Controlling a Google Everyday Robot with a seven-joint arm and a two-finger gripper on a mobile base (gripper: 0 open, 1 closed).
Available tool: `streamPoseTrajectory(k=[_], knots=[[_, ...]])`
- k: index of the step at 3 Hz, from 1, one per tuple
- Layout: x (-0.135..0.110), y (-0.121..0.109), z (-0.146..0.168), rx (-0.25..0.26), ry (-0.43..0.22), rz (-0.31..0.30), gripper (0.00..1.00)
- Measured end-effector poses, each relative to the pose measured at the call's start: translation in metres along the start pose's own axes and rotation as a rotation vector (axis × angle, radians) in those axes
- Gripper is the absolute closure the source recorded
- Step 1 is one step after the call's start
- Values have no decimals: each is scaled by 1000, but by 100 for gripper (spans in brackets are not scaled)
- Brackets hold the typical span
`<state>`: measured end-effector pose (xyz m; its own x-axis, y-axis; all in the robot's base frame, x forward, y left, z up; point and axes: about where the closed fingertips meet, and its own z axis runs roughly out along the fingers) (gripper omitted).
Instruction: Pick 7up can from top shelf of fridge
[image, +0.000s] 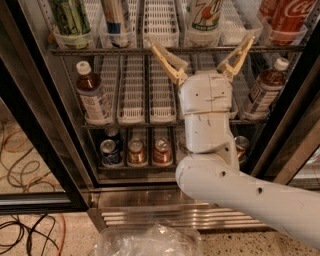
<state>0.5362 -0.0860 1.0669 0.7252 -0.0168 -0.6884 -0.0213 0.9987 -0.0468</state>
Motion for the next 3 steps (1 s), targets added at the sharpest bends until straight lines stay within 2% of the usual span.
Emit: streamPoseTrajectory(k=[1, 2, 3], knots=[[1, -3, 16, 24, -41, 0, 0], [1, -3, 16, 24, -41, 0, 0], [1, -3, 16, 24, -42, 0, 28]])
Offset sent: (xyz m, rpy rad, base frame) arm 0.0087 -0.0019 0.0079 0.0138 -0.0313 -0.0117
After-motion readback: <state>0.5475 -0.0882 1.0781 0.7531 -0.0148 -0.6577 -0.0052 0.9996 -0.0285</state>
